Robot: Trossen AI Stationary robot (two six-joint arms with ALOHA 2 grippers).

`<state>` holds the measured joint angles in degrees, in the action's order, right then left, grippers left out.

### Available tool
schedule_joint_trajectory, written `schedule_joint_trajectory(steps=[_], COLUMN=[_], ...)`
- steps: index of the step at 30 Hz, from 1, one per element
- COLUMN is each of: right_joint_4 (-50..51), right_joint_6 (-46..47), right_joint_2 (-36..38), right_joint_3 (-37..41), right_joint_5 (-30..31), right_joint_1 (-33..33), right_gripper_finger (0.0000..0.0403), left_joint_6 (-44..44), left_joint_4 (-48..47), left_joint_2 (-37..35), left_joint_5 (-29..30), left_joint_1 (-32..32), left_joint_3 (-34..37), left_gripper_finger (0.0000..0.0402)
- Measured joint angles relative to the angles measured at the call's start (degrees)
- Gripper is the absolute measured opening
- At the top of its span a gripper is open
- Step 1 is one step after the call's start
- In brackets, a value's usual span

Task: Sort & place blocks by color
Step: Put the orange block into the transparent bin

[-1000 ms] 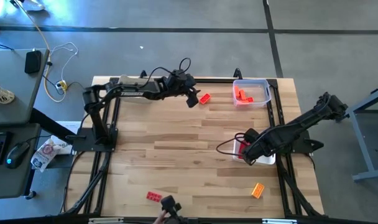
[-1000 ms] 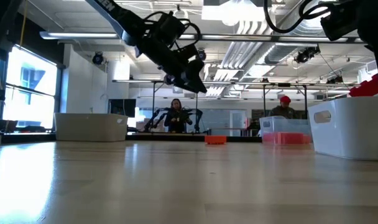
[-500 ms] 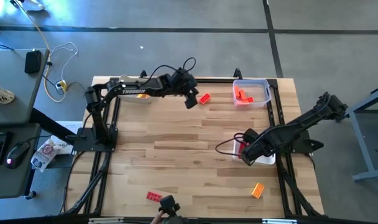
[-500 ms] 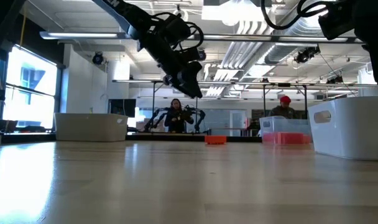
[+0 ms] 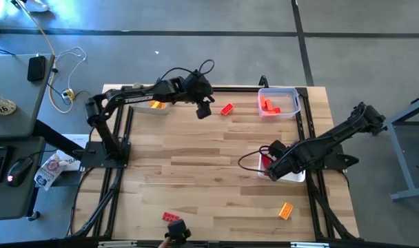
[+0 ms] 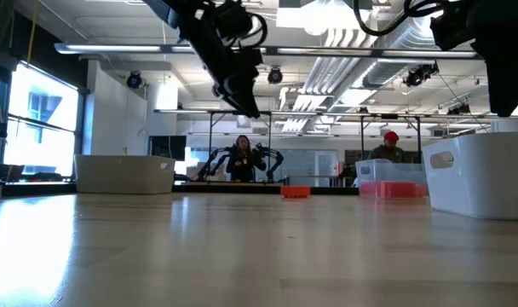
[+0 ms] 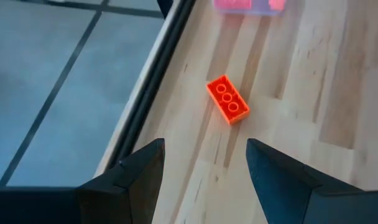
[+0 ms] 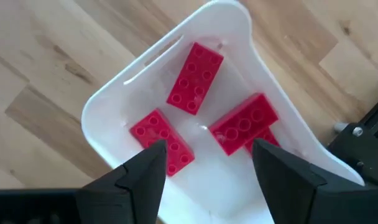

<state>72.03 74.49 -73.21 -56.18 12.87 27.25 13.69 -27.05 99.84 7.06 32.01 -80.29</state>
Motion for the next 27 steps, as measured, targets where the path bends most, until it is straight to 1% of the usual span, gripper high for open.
schedule_joint_trajectory(steps=[2,6,10,14,20,23,27], right_joint_4=[-0.1,-0.3,-1.9,-4.4,-9.1,-13.3,-21.2], right_joint_6=[-0.9,-3.0,-8.7,-16.4,-31.2,-41.7,-57.3], right_joint_2=[0.0,0.2,0.4,0.5,0.6,0.5,0.6], right_joint_3=[0.0,0.0,0.0,-0.6,-4.7,-6.2,-7.2], right_joint_5=[1.2,1.3,1.2,3.6,9.6,10.6,10.5], right_joint_1=[-0.6,-2.6,-5.1,-9.2,-17.3,-22.3,-29.5], right_gripper_finger=[0.0221,0.0222,0.0222,0.0222,0.0222,0.0222,0.0222], left_joint_6=[0.0,-0.1,-1.6,-1.7,-2.6,-2.4,-1.1], left_joint_4=[-1.0,-4.6,-9.4,-14.3,-20.3,-20.5,-20.8], left_joint_2=[-1.9,-5.6,-8.9,-11.2,-11.8,-11.9,-11.9], left_joint_5=[0.3,2.3,2.7,2.6,2.6,2.3,-1.1], left_joint_1=[0.0,-0.3,-0.5,-0.6,-0.5,-0.4,-0.4], left_joint_3=[0.0,0.0,0.0,0.0,0.1,1.5,3.3], left_gripper_finger=[0.0211,0.0211,0.0211,0.0211,0.0211,0.0211,0.0211])
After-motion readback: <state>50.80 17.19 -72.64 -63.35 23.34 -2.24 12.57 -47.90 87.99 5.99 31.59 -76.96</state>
